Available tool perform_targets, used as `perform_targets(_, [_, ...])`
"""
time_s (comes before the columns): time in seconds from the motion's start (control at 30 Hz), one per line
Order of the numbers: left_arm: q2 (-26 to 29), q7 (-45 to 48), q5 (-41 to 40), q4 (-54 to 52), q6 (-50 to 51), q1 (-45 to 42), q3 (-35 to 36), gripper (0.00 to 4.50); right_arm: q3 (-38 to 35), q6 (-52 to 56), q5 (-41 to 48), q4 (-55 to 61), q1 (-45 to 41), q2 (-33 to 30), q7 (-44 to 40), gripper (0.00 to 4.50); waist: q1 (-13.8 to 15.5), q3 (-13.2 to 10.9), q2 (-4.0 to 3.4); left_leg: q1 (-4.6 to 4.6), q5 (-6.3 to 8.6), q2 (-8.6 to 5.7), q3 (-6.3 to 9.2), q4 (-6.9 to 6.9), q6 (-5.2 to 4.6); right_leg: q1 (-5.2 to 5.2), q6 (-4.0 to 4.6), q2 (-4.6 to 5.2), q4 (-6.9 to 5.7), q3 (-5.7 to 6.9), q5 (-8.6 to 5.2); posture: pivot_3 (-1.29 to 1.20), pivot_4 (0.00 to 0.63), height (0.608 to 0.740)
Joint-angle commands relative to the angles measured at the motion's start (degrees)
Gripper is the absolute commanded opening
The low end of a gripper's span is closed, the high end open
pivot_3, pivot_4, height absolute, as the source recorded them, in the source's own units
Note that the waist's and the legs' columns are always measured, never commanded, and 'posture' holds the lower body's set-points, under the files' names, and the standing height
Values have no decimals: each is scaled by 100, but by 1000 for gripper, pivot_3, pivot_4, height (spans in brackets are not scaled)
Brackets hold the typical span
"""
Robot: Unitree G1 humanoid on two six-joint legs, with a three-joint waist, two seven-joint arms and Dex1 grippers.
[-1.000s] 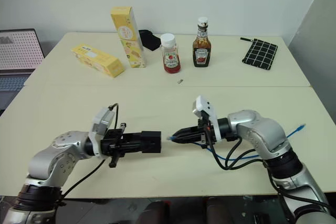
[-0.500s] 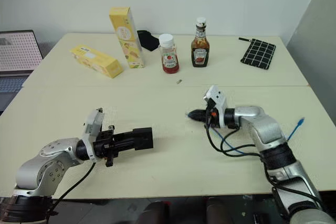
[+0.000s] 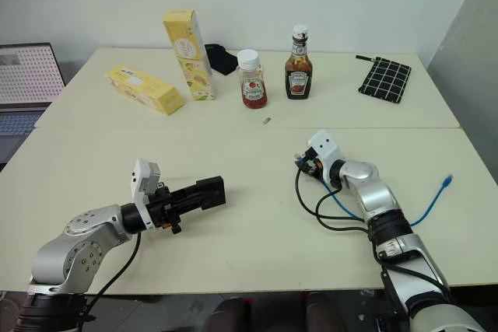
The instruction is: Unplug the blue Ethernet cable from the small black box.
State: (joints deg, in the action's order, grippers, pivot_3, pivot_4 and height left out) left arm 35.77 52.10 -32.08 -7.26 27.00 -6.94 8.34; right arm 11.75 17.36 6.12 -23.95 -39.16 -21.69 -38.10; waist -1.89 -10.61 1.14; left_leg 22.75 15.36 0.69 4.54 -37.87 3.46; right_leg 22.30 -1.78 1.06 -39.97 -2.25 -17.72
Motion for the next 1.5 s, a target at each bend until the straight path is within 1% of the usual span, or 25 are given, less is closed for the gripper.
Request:
perform_targets(0.03, [-279, -467, 525, 231, -870, -51, 139, 789, -312, 270, 352, 1108, 107, -275, -429, 3027, 2, 0, 0, 0, 0, 0, 0, 0, 0, 0, 0, 0, 0, 1, 0, 0, 150, 740])
perform_targets(0.1, [-528, -848, 691, 423, -1263, -157, 300, 789, -346, 492, 584, 1712, 231, -429, -738, 3027, 10, 0, 0, 1, 0, 0, 0, 0, 0, 0, 0, 1, 0, 1, 0, 0, 150, 740])
perform_targets(0.23, [-921, -1726, 1304, 1073, -2396, -438, 558, 789, -185, 1042, 1131, 2971, 452, -715, -1429, 3027, 20, 0, 1, 5, 0, 0, 7, -2, 0, 0, 0, 6, 3, 4, 0, 0, 150, 740])
perform_targets(0.33, [-1103, -2290, 1729, 1726, -3166, -665, 659, 789, 67, 1392, 1288, 3579, 435, -715, -1581, 3027, 5, 1, 2, 3, 0, 1, 9, -3, -1, -2, 0, 11, 2, 5, 0, 0, 150, 740])
perform_targets(0.47, [-1248, -2557, 2020, 2444, -3986, -842, 657, 789, 308, 1569, 1274, 3804, 356, -653, -1649, 3027, 8, 2, 3, 2, 0, -3, 8, -2, 0, -1, 0, 9, 2, 7, 1, 0, 150, 740])
perform_targets(0.53, [-1358, -2629, 2036, 2814, -4246, -911, 645, 789, 452, 1545, 1186, 3781, 296, -610, -1647, 3027, 16, 2, 3, 2, 0, -3, 7, -3, 0, -2, 0, 9, 2, 7, 1, 0, 150, 740])
perform_targets(0.6, [-1474, -2722, 1937, 3083, -4264, -993, 697, 789, 528, 1515, 1121, 3737, 262, -594, -1641, 3027, 15, 2, 3, 4, 0, -6, 7, -5, 0, -2, -2, 9, 2, 9, 1, 0, 150, 740])
perform_targets(0.73, [-1522, -2849, 1896, 3373, -4280, -1059, 751, 789, 572, 1508, 1084, 3741, 253, -584, -1660, 3027, 15, 3, 4, 5, 0, -8, 8, -5, 0, -2, -3, 9, 2, 11, 2, 0, 150, 740])
perform_targets(0.8, [-1545, -2780, 1786, 3377, -4163, -998, 744, 1502, 591, 1517, 1076, 3757, 254, -579, -1658, 3070, 14, 3, 5, 4, 0, -8, 8, -5, 0, -2, -3, 8, 1, 10, 2, 0, 150, 740])
perform_targets(0.87, [-1577, -2721, 1711, 3291, -4075, -894, 733, 1779, 598, 1538, 1083, 3793, 277, -583, -1646, 3070, 13, 3, 5, 4, 0, -7, 8, -5, 0, -2, -3, 8, 1, 10, 2, 0, 150, 740])
perform_targets(0.97, [-1599, -2723, 1640, 3112, -3886, -753, 730, 2424, 612, 1568, 1094, 3819, 304, -585, -1628, 3070, 11, 3, 5, 4, 0, -6, 8, -5, 0, -1, -3, 8, 1, 10, 2, 0, 150, 740])
perform_targets(1.03, [-1576, -2705, 1651, 2907, -3757, -584, 678, 2712, 619, 1596, 1103, 3854, 346, -589, -1613, 3070, 7, 3, 5, 3, 0, -5, 9, -5, 0, -2, -3, 8, 1, 10, 2, 0, 150, 740])
perform_targets(1.07, [-1558, -2720, 1684, 2819, -3719, -515, 654, 2927, 622, 1607, 1103, 3867, 363, -589, -1603, 3070, 2, 3, 5, 3, 0, -5, 8, -5, 0, -2, -3, 8, 1, 9, 2, 0, 150, 740])
perform_targets(1.1, [-1551, -2803, 1670, 2589, -3568, -386, 681, 3185, 625, 1629, 1100, 3871, 391, -579, -1575, 3070, 1, 3, 5, 2, 0, -5, 7, -4, 0, -2, -3, 8, 1, 7, 2, 0, 150, 740])
perform_targets(1.13, [-1551, -2896, 1629, 2270, -3456, -207, 749, 3297, 625, 1659, 1086, 3865, 436, -562, -1520, 3070, 1, 3, 5, 2, 0, -4, 7, -4, 0, -2, -3, 8, 2, 6, 2, 0, 150, 740])
perform_targets(1.17, [-1548, -2946, 1559, 1942, -3309, -16, 807, 3553, 618, 1685, 1072, 3864, 490, -546, -1458, 3070, -4, 3, 5, 2, 0, -2, 7, -4, 0, -2, -3, 9, 2, 6, 2, 0, 150, 740])
perform_targets(1.27, [-1441, -3148, 1603, 1171, -2771, 502, 878, 3553, 545, 1744, 1030, 3857, 656, -457, -1194, 3070, -13, 3, 5, 1, 0, 3, 5, -1, 0, -1, -3, 14, 5, 0, 2, 0, 150, 740])
perform_targets(1.33, [-1269, -3055, 1537, 522, -2361, 956, 911, 3553, 419, 1849, 1061, 3930, 814, -400, -983, 3070, -3, 3, 5, 1, 0, 5, 9, 0, 0, 0, -3, 16, 1, 2, 2, 0, 150, 740])
perform_targets(1.4, [-998, -2852, 1431, -77, -1946, 1301, 925, 3553, 247, 1986, 1145, 4074, 978, -452, -859, 3070, 0, 3, 5, 0, 0, 6, 10, 0, 0, -2, -2, 13, 1, 1, 2, 0, 150, 740])
perform_targets(1.5, [-509, -2510, 1242, -613, -1435, 1486, 990, 3553, -36, 2131, 1247, 4216, 1122, -695, -860, 3070, 38, 3, 4, 2, 0, 1, 12, -1, 0, -5, -2, 10, 1, 3, 1, 0, 150, 740])
